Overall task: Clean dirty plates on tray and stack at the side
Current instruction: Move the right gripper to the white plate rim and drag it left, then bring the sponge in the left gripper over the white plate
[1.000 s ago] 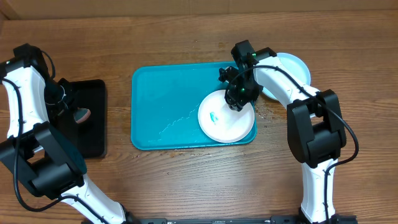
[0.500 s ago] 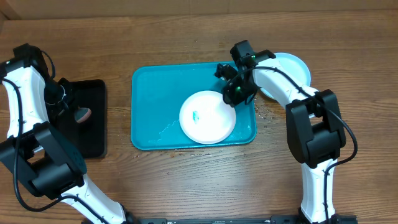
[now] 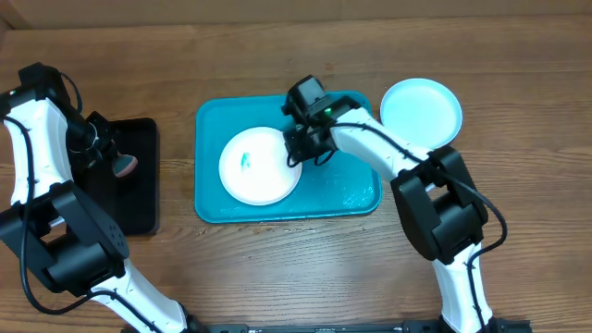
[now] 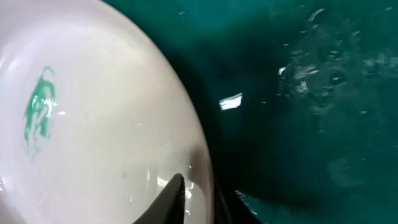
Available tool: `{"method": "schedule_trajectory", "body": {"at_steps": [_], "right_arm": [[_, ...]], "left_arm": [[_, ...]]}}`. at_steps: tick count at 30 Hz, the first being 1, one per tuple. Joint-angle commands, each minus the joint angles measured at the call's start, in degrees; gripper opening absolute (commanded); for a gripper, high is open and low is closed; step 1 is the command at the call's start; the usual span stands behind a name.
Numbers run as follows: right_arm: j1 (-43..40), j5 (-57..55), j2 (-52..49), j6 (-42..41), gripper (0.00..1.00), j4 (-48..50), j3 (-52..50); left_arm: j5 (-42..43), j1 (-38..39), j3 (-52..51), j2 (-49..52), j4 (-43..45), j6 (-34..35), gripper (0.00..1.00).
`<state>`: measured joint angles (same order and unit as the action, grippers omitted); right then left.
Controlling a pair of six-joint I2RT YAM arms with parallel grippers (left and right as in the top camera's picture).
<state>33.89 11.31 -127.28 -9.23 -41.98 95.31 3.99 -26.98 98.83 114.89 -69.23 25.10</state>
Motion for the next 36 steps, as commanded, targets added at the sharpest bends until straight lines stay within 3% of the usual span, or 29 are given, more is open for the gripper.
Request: {"method": "schedule_trajectory", "body": {"at_steps": [1, 16, 19, 30, 36], "right_arm": [[1.27, -3.37, -0.79, -2.99, 0.21, 0.11, -0.11], [2.01, -3.54, -0.79, -4.52, 0.24, -5.03, -2.10], [2.51, -3.56, -0.79, -4.52, 0.08, -5.18, -2.58], [3.15, -3.26, -0.79, -4.50, 0.04, -2.67, -5.27], [3.13, 4.61, -0.79, -4.52, 0.05, 0.35, -5.27]], "left_arm": [[-1.01, 0.39, -1.25, 0.13, 0.46, -1.09, 0.04], [-2.05, 0.37, -3.58, 0.20, 2.71, -1.09, 0.05], [-2.05, 0.39, -3.61, 0.20, 2.82, -1.11, 0.05], [-4.55, 0.33, -3.65, 0.28, 4.02, -1.09, 0.04], [-4.63, 0.33, -3.96, 2.73, 5.29, -1.14, 0.04]]}}
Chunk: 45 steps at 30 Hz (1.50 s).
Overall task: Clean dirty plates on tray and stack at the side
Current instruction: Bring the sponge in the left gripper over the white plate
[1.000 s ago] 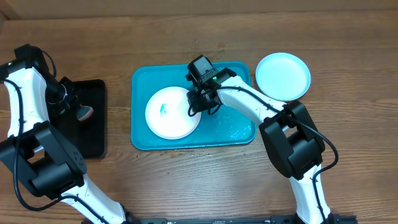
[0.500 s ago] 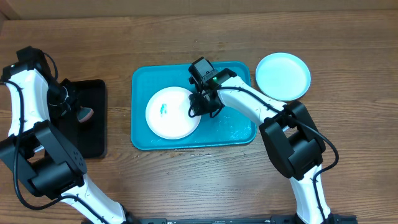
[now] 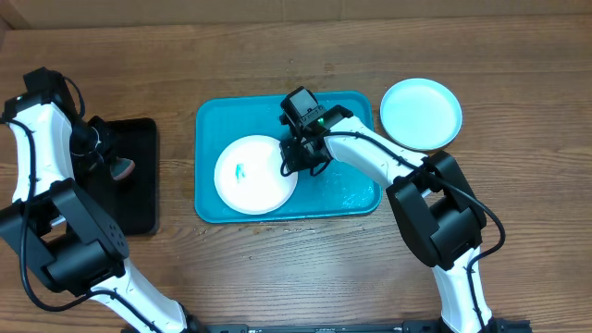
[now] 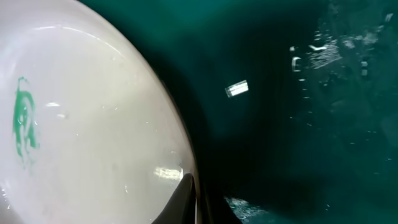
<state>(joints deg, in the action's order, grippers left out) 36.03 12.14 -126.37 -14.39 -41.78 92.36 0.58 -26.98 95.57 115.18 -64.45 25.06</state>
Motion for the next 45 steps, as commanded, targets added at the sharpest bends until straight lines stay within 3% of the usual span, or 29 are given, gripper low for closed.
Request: {"method": "schedule_trajectory", "body": {"at_steps": [1, 10, 15, 19, 21, 27, 30, 35, 42, 45], "right_arm": [[0.98, 4.20, -1.70, 0.63, 0.04, 0.55, -2.32], [0.98, 4.20, -1.70, 0.68, 0.04, 0.57, -2.32], [0.98, 4.00, -1.70, 0.85, 0.04, 0.61, -2.32], [0.98, 4.00, -1.70, 0.85, 0.04, 0.61, -2.32], [0.98, 4.00, -1.70, 0.85, 0.04, 0.61, -2.32], [0.98, 3.98, -1.70, 0.85, 0.04, 0.85, -2.32], [0.98, 4.00, -1.70, 0.83, 0.05, 1.27, -2.32], [0.98, 4.00, -1.70, 0.83, 0.08, 2.12, -2.32], [0.96, 3.98, -1.70, 0.79, 0.04, 2.75, -2.32], [0.96, 0.04, -1.70, -3.74, 0.04, 2.51, -2.32]], "left_arm": [[-1.20, 0.33, -0.70, 3.30, 0.55, -1.07, 0.04], [-1.20, 0.20, -0.70, 10.62, 0.68, -1.09, 0.04], [-1.25, -0.13, -0.70, 10.71, 1.60, -1.11, 0.15], [-2.38, -0.11, -0.42, 10.71, 1.84, -1.38, 0.04], [-2.47, -0.11, 1.07, 10.71, 0.15, -1.95, 0.04], [-0.83, -0.11, 14.58, 10.69, -11.47, -1.97, 0.04], [3.69, -0.11, 23.89, 10.69, -18.14, -2.34, 0.04], [14.10, 0.79, 32.72, 10.69, -23.50, -9.14, 0.04], [20.24, 7.17, 26.95, 10.73, -24.70, -16.15, 0.04], [20.28, 13.09, 20.04, 10.73, -21.62, -17.73, 0.04]]}}
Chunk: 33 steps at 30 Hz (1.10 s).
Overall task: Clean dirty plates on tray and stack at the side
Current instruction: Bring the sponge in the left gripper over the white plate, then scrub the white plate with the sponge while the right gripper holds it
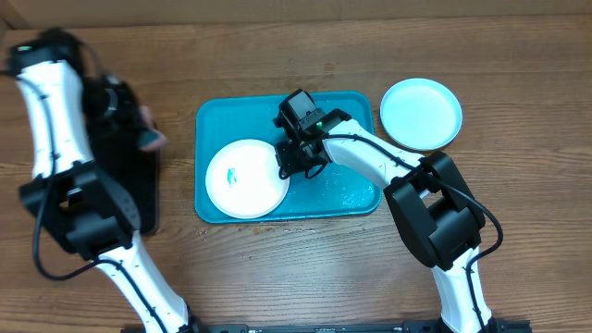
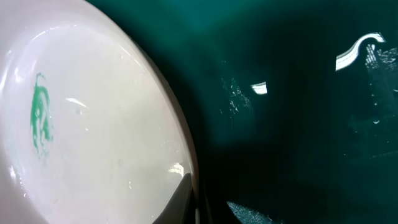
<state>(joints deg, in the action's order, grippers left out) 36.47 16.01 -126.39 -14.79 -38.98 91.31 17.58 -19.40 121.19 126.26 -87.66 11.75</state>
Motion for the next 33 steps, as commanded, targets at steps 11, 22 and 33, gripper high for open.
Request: {"method": "schedule_trajectory", "body": {"at_steps": [11, 22, 33], "right_arm": [[0.37, -6.58, -1.68, -5.42, 0.04, -0.74, -1.27], [0.11, -6.60, -1.68, -5.38, 0.04, -0.92, -1.27], [0.11, -7.02, -1.68, -5.38, 0.04, -0.94, -1.27]], "left_arm": [[2.82, 23.89, -24.63, -0.35, 17.81, -3.48, 0.04], [-3.61, 29.33, -32.70, -0.35, 29.18, 0.09, 0.04], [-29.24, 25.90, -26.58, -0.37, 16.72, 6.60, 0.04]]}}
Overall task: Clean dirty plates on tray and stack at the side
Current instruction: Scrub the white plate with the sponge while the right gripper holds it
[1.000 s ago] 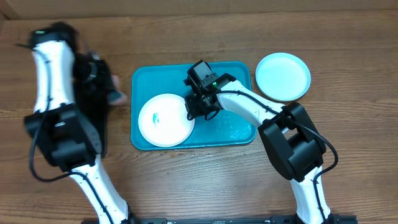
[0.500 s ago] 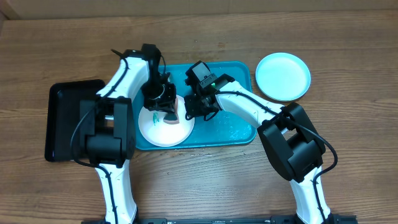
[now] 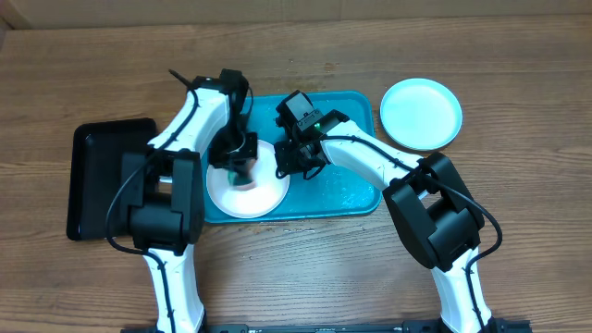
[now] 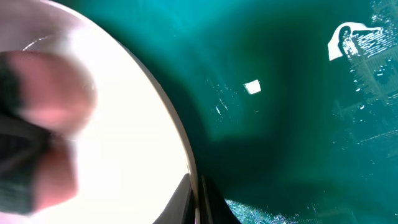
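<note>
A white plate [image 3: 257,196] lies at the front left of the teal tray [image 3: 347,153]. My right gripper [image 3: 285,168] is shut on the plate's right rim, with one finger on top and one underneath. In the right wrist view the pinch [image 4: 198,200] sits on the rim of the plate [image 4: 130,149]. My left gripper [image 3: 237,159] reaches over the plate, shut on a pink sponge [image 3: 242,176]. That sponge [image 4: 53,87] shows as a pink blur on the plate's face and hides any mark there.
A clean pale plate [image 3: 421,113] rests on the wooden table right of the tray. A black tray [image 3: 102,176] lies at the far left. Wet patches glisten on the teal tray floor [image 4: 354,43] to the right of the plate.
My left arm has moved from above the black tray to over the plate, and the pink sponge now covers the spot where the green smear showed. The right gripper and plate have not shifted.
First the stained plate sat mid-tray with my right gripper on its right rim and the left gripper holding the sponge at the black tray. Over the later moments the plate stood further front-left, still held. Now the sponge is on the plate.
</note>
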Available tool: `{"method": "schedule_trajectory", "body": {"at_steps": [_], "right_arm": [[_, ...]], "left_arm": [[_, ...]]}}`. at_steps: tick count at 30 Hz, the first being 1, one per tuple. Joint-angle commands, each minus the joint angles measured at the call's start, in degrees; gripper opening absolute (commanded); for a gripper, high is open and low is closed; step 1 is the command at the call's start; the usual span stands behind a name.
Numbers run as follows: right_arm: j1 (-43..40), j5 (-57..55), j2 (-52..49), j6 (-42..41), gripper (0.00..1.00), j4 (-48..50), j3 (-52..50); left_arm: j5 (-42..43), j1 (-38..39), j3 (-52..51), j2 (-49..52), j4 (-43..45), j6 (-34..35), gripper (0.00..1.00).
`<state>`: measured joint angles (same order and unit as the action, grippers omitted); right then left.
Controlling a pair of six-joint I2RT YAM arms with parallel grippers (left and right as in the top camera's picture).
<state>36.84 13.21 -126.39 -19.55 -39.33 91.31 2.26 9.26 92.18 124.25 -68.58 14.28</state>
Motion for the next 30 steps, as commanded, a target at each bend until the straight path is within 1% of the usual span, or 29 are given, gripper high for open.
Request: {"method": "schedule_trajectory", "body": {"at_steps": [1, 4, 7, 8, 12, 14, 19, 24, 27, 30], "right_arm": [[-0.26, -4.22, -1.68, -0.61, 0.04, -0.59, -1.27], [-0.26, -4.22, -1.68, -0.61, 0.04, -0.59, -1.27], [-0.26, -4.22, -1.68, -0.61, 0.04, -0.57, -1.27], [-0.26, -4.22, -1.68, -0.61, 0.04, -0.59, -1.27], [-0.26, -4.22, -1.68, -0.61, 0.04, -0.59, -1.27], [-0.26, -4.22, -1.68, -0.61, 0.04, -0.57, -1.27], [-0.26, -4.22, -1.68, -0.61, 0.04, -0.59, -1.27], [-0.26, -4.22, -1.68, -0.59, 0.04, -0.59, -1.27], [-0.26, -4.22, -1.68, -0.59, 0.04, -0.59, -1.27], [-0.26, -4.22, -1.68, -0.61, 0.04, -0.59, -1.27]], "left_arm": [[-14.88, -3.32, 3.78, 1.64, -3.67, 4.66, 0.04], [-14.23, -4.63, 7.91, 1.64, -6.47, 5.51, 0.04], [-7.15, -5.11, 11.08, 1.64, -7.19, 4.59, 0.04], [-4.87, -5.11, 11.15, 1.64, -6.60, 3.74, 0.04], [9.31, -4.74, 10.78, 1.66, -4.15, -0.90, 0.04], [13.75, -4.02, 10.43, 1.66, -3.37, -2.36, 0.04], [14.03, -1.75, 8.22, 1.66, -2.62, -2.34, 0.04], [10.08, -0.15, 1.75, 1.66, 1.01, -2.25, 0.04], [6.01, -0.13, -2.64, 1.66, 3.32, -1.81, 0.04], [-2.29, -0.52, -5.38, 1.66, 3.93, 1.09, 0.04]]}}
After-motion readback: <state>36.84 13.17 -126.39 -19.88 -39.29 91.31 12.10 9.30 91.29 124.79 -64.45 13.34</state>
